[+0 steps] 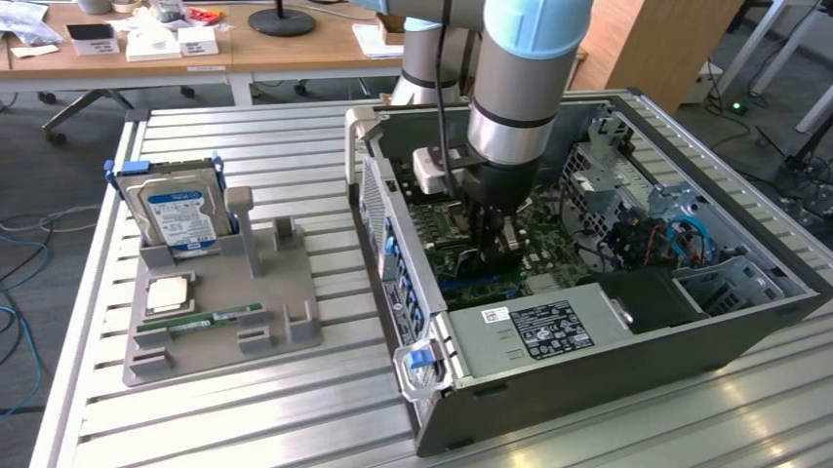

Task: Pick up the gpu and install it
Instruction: 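Insert the gpu into the slot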

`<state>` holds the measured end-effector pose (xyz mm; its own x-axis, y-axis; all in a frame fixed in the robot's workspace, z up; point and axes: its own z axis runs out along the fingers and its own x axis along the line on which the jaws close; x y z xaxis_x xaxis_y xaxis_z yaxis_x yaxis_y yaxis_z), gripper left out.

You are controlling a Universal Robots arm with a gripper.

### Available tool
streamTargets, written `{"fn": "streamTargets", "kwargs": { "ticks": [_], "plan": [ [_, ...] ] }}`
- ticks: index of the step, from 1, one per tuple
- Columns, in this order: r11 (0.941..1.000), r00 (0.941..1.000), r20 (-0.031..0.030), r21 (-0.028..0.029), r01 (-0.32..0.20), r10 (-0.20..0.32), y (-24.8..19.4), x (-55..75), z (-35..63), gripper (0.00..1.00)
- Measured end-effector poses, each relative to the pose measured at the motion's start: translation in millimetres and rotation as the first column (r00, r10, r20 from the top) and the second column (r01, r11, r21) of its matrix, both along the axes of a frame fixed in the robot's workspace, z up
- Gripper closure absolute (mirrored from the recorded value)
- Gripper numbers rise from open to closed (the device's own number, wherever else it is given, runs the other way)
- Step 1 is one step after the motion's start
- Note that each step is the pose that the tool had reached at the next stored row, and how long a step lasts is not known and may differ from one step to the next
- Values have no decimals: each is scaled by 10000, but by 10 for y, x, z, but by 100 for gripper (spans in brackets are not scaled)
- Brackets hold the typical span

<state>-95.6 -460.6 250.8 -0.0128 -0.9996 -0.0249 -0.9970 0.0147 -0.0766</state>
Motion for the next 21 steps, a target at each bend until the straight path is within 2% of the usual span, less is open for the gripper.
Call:
{"fn": "streamTargets", "kwargs": {
  "ticks": [16,17,18,21],
  "plan": [
    [10000,10000,17,18,0,0,0,-3,33,66],
    [10000,10000,17,18,1,-1,0,-3,33,67],
    [10000,10000,18,14,1,-1,0,-3,34,74],
    [10000,10000,17,17,1,-1,0,-3,34,75]
  ]
}}
